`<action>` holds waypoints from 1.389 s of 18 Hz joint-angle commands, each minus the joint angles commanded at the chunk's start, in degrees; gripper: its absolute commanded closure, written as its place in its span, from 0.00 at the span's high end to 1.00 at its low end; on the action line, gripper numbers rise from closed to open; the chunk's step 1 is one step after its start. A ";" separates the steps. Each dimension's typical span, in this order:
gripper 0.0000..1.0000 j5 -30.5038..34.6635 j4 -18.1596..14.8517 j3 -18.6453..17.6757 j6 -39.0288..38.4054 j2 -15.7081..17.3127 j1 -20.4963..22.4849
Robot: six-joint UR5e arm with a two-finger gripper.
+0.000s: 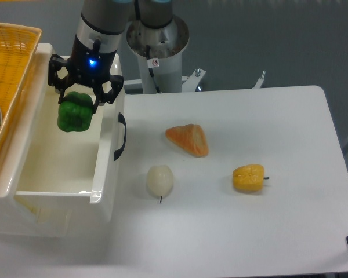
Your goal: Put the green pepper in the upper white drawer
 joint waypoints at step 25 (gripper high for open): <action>1.00 11.93 3.08 0.53 15.72 -1.05 6.33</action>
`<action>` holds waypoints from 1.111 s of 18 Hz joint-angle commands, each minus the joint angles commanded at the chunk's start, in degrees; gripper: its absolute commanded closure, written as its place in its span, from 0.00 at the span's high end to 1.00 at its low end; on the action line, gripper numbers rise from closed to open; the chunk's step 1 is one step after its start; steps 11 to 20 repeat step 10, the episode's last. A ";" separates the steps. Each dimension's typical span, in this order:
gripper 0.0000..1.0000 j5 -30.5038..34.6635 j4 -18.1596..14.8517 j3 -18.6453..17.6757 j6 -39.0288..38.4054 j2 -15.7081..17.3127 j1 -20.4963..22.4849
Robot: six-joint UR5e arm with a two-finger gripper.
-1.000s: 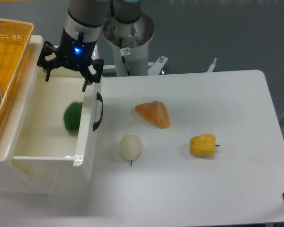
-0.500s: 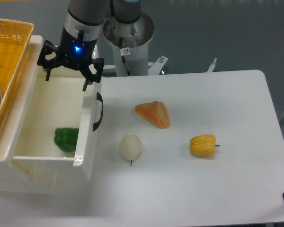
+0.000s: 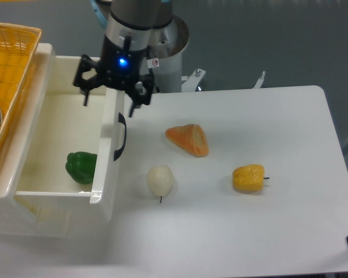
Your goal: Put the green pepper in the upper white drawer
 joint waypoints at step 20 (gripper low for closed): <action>1.00 12.23 0.00 -2.11 7.57 -3.07 0.09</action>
